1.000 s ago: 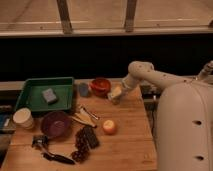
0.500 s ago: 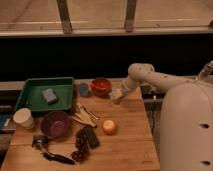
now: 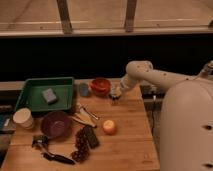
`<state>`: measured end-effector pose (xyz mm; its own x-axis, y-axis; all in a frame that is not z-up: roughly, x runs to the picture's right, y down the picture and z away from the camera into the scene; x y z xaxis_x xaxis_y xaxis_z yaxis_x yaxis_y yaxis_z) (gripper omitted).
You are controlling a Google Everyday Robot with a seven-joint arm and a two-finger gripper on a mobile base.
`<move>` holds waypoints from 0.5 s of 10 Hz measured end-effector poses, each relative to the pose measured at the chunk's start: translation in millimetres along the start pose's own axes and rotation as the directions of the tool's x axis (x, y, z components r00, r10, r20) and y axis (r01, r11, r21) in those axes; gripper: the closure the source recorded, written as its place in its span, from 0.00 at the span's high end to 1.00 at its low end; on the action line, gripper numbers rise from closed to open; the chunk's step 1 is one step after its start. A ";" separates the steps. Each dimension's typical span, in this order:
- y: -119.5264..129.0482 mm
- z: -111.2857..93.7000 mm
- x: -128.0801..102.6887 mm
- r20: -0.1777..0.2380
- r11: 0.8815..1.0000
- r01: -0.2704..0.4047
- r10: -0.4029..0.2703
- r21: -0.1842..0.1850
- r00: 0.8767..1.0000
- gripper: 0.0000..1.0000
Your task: Wipe purple bowl with towel
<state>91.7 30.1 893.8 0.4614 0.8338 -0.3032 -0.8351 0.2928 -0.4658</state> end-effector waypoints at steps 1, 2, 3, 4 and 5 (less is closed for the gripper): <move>0.4 -4.3 -2.5 0.007 1.000 0.008 -0.008 0.008 1.000 0.00; 0.0 -8.9 -4.4 0.014 1.000 0.005 -0.006 0.015 1.000 0.00; -4.6 -22.1 -6.7 0.029 1.000 -0.018 0.018 0.017 0.999 0.00; -8.2 -33.5 -6.9 0.042 0.999 -0.040 0.040 0.013 0.998 0.00; -12.0 -49.3 -7.2 0.058 0.998 -0.065 0.064 0.007 0.996 0.00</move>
<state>113.2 -2.4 860.6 0.3888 0.8766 -0.2835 -0.8653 0.2417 -0.4392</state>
